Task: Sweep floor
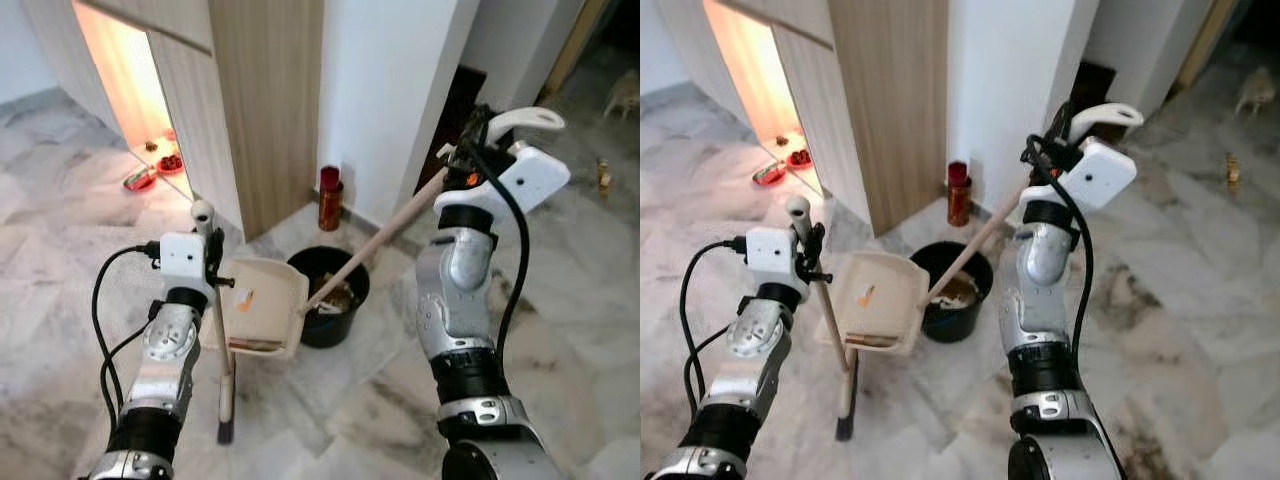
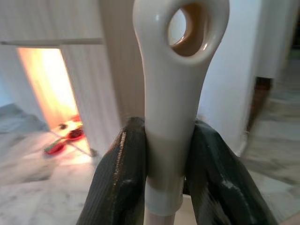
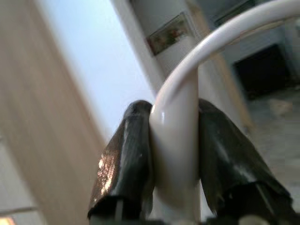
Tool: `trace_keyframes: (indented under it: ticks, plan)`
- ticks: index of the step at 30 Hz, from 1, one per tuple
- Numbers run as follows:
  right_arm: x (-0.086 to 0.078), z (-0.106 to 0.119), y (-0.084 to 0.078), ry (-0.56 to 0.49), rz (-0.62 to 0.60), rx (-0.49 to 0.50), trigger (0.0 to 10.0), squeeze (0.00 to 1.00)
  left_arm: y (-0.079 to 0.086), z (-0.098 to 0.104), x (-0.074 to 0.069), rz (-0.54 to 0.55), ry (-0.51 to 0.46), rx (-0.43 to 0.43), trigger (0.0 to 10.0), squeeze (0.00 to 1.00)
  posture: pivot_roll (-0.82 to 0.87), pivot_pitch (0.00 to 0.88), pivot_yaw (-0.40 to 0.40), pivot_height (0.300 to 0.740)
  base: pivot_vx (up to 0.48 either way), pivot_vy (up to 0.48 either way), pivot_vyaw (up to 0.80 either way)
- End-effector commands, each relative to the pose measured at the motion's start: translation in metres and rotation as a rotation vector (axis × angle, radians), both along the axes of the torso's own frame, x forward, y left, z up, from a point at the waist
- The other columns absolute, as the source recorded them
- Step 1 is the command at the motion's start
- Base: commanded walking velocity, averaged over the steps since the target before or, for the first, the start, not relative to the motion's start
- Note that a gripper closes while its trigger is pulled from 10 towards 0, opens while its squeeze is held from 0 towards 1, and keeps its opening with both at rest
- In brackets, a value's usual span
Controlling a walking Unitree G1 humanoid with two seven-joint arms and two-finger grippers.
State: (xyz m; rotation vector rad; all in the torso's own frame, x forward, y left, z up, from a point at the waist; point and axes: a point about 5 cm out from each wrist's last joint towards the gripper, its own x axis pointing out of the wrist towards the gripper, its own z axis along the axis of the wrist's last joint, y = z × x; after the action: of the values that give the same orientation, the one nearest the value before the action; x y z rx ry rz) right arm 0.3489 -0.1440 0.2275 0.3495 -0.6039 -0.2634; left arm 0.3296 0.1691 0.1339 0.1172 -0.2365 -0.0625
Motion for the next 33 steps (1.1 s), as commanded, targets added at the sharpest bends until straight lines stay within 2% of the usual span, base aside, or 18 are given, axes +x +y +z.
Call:
trace_keyframes:
  ticks: [1, 13, 19, 26, 33]
  plan:
    - [-0.0023, 0.0195, 0.0040, -0.080, 0.006, -0.003, 10.0, 0.00, 0.0000, 0.0152, 0.0021, -0.009, -0.063, 0.006, 10.0, 0.00, 0.15, 0.000, -0.024, 0.740, 0.000, 0.292, 0.00]
    - [-0.0025, 0.0198, 0.0024, -0.080, -0.001, -0.002, 10.0, 0.00, 0.0004, 0.0163, 0.0029, -0.008, -0.064, 0.006, 10.0, 0.00, 0.15, 0.000, -0.023, 0.740, 0.000, 0.000, 0.00]
    - [-0.0022, 0.0199, 0.0018, -0.075, -0.004, 0.001, 10.0, 0.00, 0.0002, 0.0165, 0.0029, -0.009, -0.062, 0.002, 10.0, 0.00, 0.15, 0.000, -0.022, 0.740, 0.000, 0.463, 0.00]
    - [-0.0024, 0.0204, 0.0015, -0.078, -0.006, 0.001, 10.0, 0.00, 0.0004, 0.0167, 0.0025, -0.010, -0.063, 0.007, 10.0, 0.00, 0.15, 0.000, -0.021, 0.740, 0.000, 0.463, -0.48]
    - [-0.0028, 0.0201, 0.0023, -0.081, -0.007, -0.004, 10.0, 0.00, -0.0002, 0.0171, 0.0021, -0.017, -0.068, 0.011, 10.0, 0.00, 0.15, 0.000, -0.020, 0.740, 0.000, 0.036, 0.00]
